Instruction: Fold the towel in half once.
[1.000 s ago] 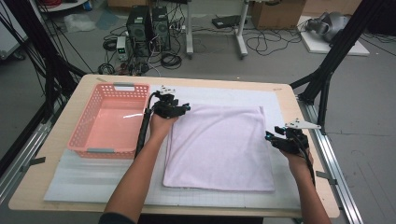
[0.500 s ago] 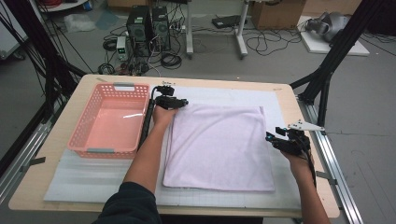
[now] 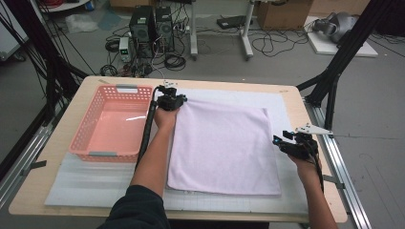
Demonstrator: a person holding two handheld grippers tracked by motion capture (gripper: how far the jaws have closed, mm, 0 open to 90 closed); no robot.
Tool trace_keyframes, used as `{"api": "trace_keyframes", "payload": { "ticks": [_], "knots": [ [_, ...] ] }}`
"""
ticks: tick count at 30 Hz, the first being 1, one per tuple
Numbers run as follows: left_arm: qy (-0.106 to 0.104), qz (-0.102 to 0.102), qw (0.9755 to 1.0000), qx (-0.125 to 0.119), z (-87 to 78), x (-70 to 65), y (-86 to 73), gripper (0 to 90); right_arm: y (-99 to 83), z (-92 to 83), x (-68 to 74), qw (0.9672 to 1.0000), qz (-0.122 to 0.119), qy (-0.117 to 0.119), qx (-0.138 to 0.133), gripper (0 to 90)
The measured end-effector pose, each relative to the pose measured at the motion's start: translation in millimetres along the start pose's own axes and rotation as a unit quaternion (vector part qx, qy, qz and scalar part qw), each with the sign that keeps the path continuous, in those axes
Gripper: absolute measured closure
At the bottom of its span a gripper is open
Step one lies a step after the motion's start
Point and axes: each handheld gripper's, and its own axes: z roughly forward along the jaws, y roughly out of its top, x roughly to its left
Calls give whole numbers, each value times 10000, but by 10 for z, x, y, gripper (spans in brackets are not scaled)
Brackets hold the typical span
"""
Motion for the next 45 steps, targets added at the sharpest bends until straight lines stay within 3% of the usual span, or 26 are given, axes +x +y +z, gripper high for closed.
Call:
{"api": "trace_keyframes", "payload": {
  "ticks": [2, 4, 6, 7, 9, 10, 11, 16, 18, 19, 20, 21, 22, 23, 24, 25, 29, 30, 31, 32, 36, 40, 45],
  "knots": [
    [169, -62, 9997, 159, 8, 8, -24, 792, -10, 10, -14, 10000, 47, -23, 14, 479],
    [519, -180, 9982, 222, -4, 38, -83, 668, -16, 22, -7, 10000, 54, -42, 64, 474],
    [643, -636, 9952, 382, -10, 91, -122, 441, -25, 45, 11, 9999, 46, -70, 133, 468],
    [615, -664, 9948, 469, -22, 95, -134, 384, -30, 64, 10, 9999, -4, -75, 153, 465],
    [495, -447, 9963, 546, -48, 60, -142, 393, -39, 100, 15, 9997, 18, -122, 210, 463],
    [495, -447, 9963, 546, -48, 60, -142, 393, -39, 100, 15, 9997, 18, -122, 210, 463],
    [354, -357, 9974, 524, -86, 14, -144, 400, -47, 145, 22, 9994, 120, -185, 276, 488],
    [155, -400, 9974, 578, -175, -59, -179, 409, -75, 295, 68, 9977, 235, -178, 613, 523],
    [4, -320, 9970, 702, -215, -89, -171, 408, -116, 352, 84, 9964, 247, -119, 796, 609],
    [4, -320, 9970, 702, -215, -89, -171, 405, -123, 340, 82, 9969, 212, -135, 751, 722],
    [-86, -150, 9976, 666, -278, -139, -171, 406, -113, 323, 70, 9968, 158, -97, 777, 771],
    [-147, -146, 9981, 583, -315, -165, -178, 408, -103, 306, 76, 9962, 74, -304, 810, 838],
    [-200, -160, 9981, 559, -347, -191, -187, 407, -106, 294, 90, 9920, -182, -765, 989, 831],
    [-200, -160, 9981, 559, -347, -191, -187, 403, -131, 277, 60, 9923, -177, -819, 914, 803],
    [-362, -128, 9976, 585, -404, -244, -207, 396, -156, 239, -6, 9947, 289, -569, 801, 719],
    [-416, -107, 9974, 572, -433, -275, -219, 389, -164, 205, -26, 9950, 419, -519, 740, 704],
    [-576, -66, 9972, 482, -553, -342, -263, 367, -179, 34, -59, 9971, 466, -430, 429, 652],
    [-711, -29, 9953, 660, -619, -384, -267, 342, -191, 10, -49, 9975, 449, -355, 404, 633],
    [-711, -29, 9953, 660, -619, -384, -267, 325, -203, -9, -25, 9976, 455, -327, 401, 615],
    [-809, 12, 9954, 514, -732, -437, -284, 335, -216, -24, 0, 9981, 357, -248, 430, 593],
    [-1022, 143, 9935, 485, -950, -537, -329, 329, -235, -100, 112, 9986, 236, -91, 467, 541],
    [-1228, 321, 9899, 628, -1183, -622, -490, 357, -324, -175, 252, 9988, -3, 75, 476, 525],
    [-1420, 511, 9858, 734, -1464, -699, -728, 421, -416, -210, 349, 9980, -77, 280, 554, 433]
  ]
}}
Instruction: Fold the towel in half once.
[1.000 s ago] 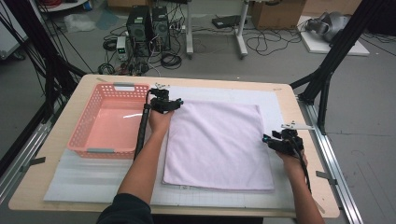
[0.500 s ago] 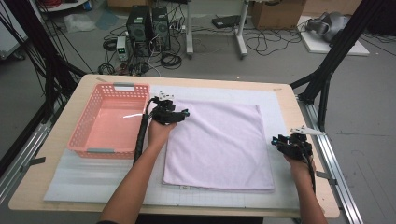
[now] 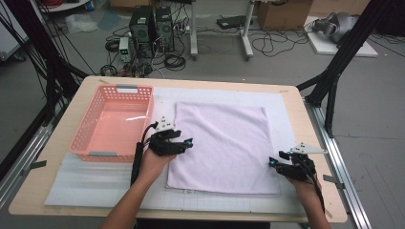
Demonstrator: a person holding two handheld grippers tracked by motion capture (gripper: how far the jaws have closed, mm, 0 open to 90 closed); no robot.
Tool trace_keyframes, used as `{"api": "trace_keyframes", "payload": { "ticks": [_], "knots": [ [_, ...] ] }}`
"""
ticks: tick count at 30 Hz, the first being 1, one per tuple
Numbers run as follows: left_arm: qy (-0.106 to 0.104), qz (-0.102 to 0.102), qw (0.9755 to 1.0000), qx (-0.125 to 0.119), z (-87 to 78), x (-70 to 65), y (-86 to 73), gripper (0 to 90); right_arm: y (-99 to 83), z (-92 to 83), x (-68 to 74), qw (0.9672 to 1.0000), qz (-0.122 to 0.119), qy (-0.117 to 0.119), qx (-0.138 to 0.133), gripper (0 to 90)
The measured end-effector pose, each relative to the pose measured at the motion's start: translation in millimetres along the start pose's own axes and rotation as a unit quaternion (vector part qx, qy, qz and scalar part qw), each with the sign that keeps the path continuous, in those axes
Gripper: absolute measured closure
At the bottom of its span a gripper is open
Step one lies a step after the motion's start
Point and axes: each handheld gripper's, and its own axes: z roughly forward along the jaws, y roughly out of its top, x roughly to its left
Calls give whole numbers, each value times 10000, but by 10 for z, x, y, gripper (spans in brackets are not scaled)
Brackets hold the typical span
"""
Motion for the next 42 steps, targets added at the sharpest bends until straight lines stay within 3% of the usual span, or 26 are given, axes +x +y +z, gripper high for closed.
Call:
{"api": "trace_keyframes", "payload": {
  "ticks": [7, 11, 14, 18, 20, 22, 24, 25, 26, 27, 28, 29, 31, 35, 38, 40, 41, 42],
  "knots": [
    [-57, 54, 9997, 245, -232, -56, -445, 550, -187, -129, 169, 9997, -122, 108, 163, 409],
    [-34, -102, 9989, 456, -347, -76, -577, 459, -306, -238, 243, 9997, -105, 76, 203, 391],
    [-4, 9, 9988, 484, -411, -121, -645, 449, -358, -335, 301, 9993, -151, -66, 335, 397],
    [126, 119, 9984, 529, -506, -213, -717, 454, -450, -476, 308, 9990, -142, -72, 412, 397],
    [155, 135, 9982, 556, -549, -247, -742, 472, -466, -526, 312, 9993, -50, -24, 370, 459],
    [168, 104, 9983, 551, -586, -247, -765, 569, -462, -561, 326, 9995, -53, 114, 276, 532],
    [13, 8, 9981, 608, -629, -221, -772, 714, -491, -543, 339, 9989, -53, 135, 449, 546],
    [-94, -73, 9980, 624, -653, -220, -782, 814, -503, -551, 332, 9991, -2, 146, 398, 548],
    [-67, -11, 9981, 618, -672, -234, -796, 844, -505, -562, 331, 9990, 12, 160, 414, 560],
    [-55, 19, 9980, 625, -687, -247, -800, 853, -503, -567, 333, 9989, -39, 148, 435, 629],
    [-62, 41, 9978, 655, -701, -248, -796, 857, -498, -574, 334, 9984, -80, 325, 456, 785],
    [-75, 37, 9980, 632, -713, -252, -798, 859, -492, -572, 349, 9977, -150, 467, 462, 834],
    [-111, 11, 9980, 622, -740, -246, -805, 860, -472, -581, 414, 9975, -390, 278, 510, 859],
    [-175, -29, 9980, 609, -807, -237, -822, 860, -472, -679, 396, 9978, -320, 362, 461, 862],
    [-243, -1, 9974, 683, -818, -256, -850, 854, -515, -687, 409, 9960, -370, 442, 680, 856],
    [-164, 7, 9979, 629, -841, -247, -832, 815, -500, -694, 411, 9960, -407, 407, 684, 747],
    [-94, -21, 9985, 547, -851, -241, -816, 738, -492, -696, 404, 9967, -394, 289, 647, 624],
    [-89, -16, 9990, 447, -864, -227, -801, 676, -487, -705, 390, 9977, -304, 186, 584, 580]
  ]
}}
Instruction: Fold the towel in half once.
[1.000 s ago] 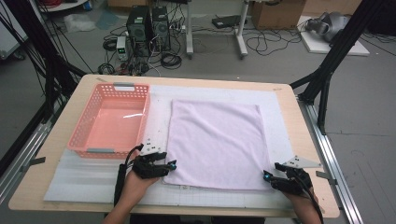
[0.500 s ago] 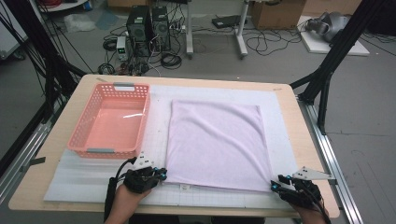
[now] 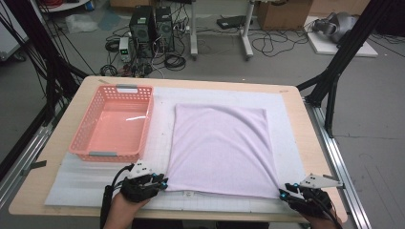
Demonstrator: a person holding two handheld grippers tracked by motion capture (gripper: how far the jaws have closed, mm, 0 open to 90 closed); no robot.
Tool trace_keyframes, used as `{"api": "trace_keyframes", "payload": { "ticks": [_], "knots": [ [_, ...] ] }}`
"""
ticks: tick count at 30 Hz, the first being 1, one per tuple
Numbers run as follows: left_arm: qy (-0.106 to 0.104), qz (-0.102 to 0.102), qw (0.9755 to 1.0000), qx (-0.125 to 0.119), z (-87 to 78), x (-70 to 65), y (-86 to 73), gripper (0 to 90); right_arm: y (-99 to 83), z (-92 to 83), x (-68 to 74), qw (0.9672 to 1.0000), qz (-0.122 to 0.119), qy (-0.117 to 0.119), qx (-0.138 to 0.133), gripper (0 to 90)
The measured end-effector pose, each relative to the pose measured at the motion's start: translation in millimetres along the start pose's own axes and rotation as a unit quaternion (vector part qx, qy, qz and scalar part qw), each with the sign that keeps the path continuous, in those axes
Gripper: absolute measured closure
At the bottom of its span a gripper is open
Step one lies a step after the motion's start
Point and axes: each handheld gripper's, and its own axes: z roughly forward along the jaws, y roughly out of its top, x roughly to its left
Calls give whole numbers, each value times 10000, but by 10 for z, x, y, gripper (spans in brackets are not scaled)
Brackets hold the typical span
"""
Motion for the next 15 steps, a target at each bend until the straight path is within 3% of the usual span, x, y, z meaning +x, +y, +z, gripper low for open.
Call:
{"api": "trace_keyframes", "payload": {
  "ticks": [4, 5, 6, 9, 11, 15],
  "knots": [
    [-47, 63, 9990, -446, -9, 49, 70, 517, 27, -57, -76, 9986, 189, -101, -489, 439],
    [-47, 63, 9990, -446, -9, 49, 70, 487, 47, -63, -88, 9978, 212, -127, -608, 420],
    [-85, 34, 9978, -659, 7, 87, 127, 455, 76, -63, -102, 9967, 262, -179, -741, 401],
    [-146, -74, 9947, -1012, 40, 146, 224, 364, 145, -20, -128, 9950, 318, -230, -917, 375],
    [-150, -40, 9926, -1207, 64, 172, 288, 332, 208, 25, -148, 9940, 283, -272, -1021, 360],
    [-155, 17, 9910, -1330, 129, 192, 389, 305, 341, 123, -203, 9924, 312, -271, -1161, 333]
  ]
}}
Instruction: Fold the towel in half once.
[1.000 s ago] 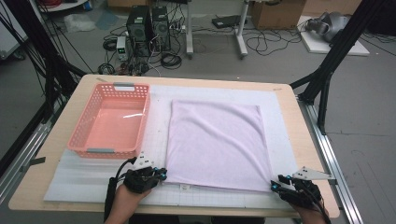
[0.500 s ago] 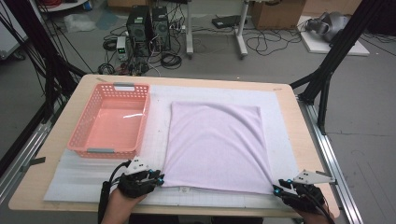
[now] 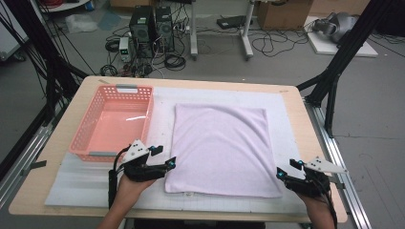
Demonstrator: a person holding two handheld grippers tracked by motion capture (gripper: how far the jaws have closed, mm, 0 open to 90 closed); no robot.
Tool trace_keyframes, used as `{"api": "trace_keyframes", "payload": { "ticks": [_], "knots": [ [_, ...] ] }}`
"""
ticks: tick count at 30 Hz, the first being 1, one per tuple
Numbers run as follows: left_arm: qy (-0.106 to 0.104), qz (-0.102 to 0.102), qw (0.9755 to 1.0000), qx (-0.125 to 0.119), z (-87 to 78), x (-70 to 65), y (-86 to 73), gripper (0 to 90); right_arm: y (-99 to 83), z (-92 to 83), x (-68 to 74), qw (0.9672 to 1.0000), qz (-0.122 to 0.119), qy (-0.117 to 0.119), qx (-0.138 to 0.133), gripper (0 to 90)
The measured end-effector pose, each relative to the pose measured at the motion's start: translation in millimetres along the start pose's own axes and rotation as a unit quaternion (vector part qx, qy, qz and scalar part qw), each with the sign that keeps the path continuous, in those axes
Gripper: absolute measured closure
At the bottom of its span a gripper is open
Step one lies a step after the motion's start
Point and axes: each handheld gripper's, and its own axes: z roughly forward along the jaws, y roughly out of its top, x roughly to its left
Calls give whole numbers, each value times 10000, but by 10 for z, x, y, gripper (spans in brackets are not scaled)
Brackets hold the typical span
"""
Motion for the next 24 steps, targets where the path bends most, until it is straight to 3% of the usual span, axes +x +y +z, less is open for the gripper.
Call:
{"api": "trace_keyframes", "payload": {
  "ticks": [3, 6, 8, 13, 14, 24],
  "knots": [
    [79, -19, 9999, -139, 116, 78, 110, 196, 88, 93, -61, 9999, 0, -99, -126, 298],
    [47, -88, 9997, -233, 147, 119, 156, 187, 151, 153, -116, 9995, -105, -234, -166, 278],
    [20, -41, 9996, -268, 179, 156, 187, 187, 208, 259, -189, 9984, -277, -466, -175, 241],
    [2, -66, 9998, -178, 232, 178, 184, 187, 180, 351, -219, 9988, -245, -409, -105, 201],
    [26, -51, 9998, -179, 248, 169, 176, 187, 166, 366, -217, 9992, -129, -366, -100, 185],
    [-2, -73, 9998, -173, 236, 155, 150, 192, 174, 336, -218, 9990, -56, -421, -141, 182]
  ]
}}
